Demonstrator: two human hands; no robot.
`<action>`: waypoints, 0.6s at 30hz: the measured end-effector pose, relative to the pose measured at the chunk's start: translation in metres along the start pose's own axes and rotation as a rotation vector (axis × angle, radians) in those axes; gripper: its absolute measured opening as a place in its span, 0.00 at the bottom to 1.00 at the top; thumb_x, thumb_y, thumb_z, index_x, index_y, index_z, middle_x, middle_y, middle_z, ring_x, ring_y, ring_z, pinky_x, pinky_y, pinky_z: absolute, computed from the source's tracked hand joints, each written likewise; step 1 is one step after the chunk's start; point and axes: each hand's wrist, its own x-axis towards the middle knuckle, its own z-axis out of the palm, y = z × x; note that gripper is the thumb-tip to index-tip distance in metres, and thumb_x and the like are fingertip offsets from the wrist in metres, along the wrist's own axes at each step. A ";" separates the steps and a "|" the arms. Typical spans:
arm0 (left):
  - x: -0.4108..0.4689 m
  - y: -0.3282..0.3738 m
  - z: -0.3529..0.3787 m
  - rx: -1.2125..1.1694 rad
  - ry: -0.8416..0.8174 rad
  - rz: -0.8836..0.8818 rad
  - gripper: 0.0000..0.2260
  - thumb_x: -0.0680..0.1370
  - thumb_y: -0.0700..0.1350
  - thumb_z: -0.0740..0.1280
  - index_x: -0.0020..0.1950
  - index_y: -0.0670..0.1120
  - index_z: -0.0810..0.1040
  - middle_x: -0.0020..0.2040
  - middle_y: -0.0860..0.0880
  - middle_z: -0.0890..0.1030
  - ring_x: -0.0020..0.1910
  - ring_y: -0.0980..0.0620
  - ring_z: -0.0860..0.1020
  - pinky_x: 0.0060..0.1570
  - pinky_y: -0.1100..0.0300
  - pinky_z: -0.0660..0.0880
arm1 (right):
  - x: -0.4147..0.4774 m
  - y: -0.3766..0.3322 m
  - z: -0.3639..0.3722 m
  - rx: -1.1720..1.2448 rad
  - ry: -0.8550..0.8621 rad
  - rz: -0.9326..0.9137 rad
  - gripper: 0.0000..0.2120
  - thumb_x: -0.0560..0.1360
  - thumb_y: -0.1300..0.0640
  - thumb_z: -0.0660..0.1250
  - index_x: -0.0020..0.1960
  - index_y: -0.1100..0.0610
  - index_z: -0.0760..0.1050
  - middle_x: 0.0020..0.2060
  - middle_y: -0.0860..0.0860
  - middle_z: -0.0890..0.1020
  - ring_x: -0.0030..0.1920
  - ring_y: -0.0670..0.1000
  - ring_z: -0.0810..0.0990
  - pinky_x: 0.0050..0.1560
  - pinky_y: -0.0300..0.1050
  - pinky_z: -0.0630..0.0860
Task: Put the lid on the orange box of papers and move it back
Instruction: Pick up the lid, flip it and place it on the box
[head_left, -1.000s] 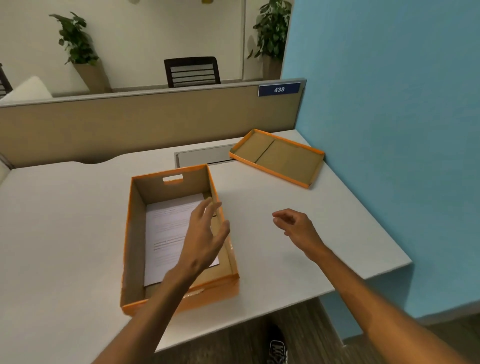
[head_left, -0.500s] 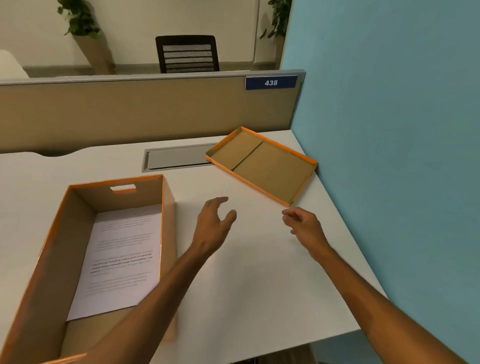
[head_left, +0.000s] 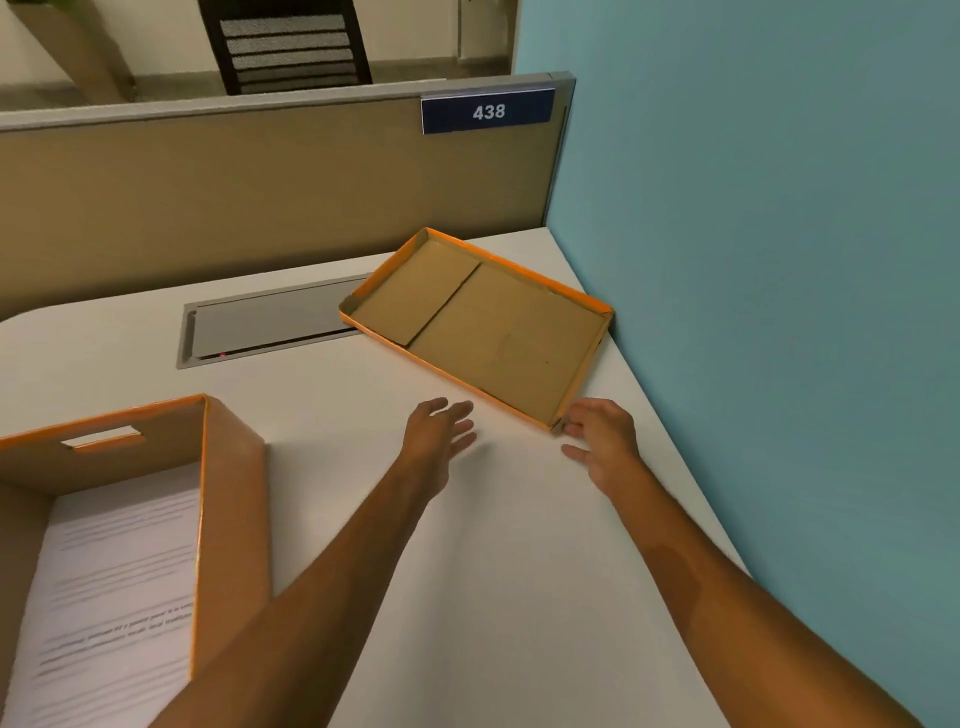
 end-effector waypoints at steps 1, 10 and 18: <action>0.010 0.001 0.003 -0.022 -0.007 -0.022 0.26 0.76 0.38 0.70 0.72 0.37 0.66 0.54 0.40 0.79 0.52 0.43 0.80 0.59 0.49 0.78 | 0.005 -0.003 0.002 0.044 0.005 0.036 0.12 0.73 0.63 0.70 0.57 0.61 0.79 0.45 0.58 0.83 0.48 0.54 0.82 0.49 0.56 0.81; 0.060 0.009 0.018 -0.135 -0.047 -0.122 0.08 0.77 0.38 0.69 0.53 0.36 0.79 0.51 0.37 0.81 0.49 0.41 0.83 0.53 0.49 0.80 | 0.031 -0.020 0.025 0.162 0.034 0.250 0.07 0.72 0.66 0.72 0.50 0.64 0.78 0.48 0.62 0.83 0.47 0.60 0.82 0.38 0.50 0.77; 0.068 0.023 0.021 -0.207 -0.146 -0.122 0.06 0.73 0.37 0.70 0.50 0.40 0.78 0.43 0.40 0.85 0.43 0.44 0.86 0.40 0.50 0.82 | 0.034 -0.028 0.029 0.142 -0.009 0.268 0.06 0.71 0.70 0.70 0.42 0.62 0.76 0.36 0.58 0.77 0.36 0.56 0.78 0.37 0.51 0.79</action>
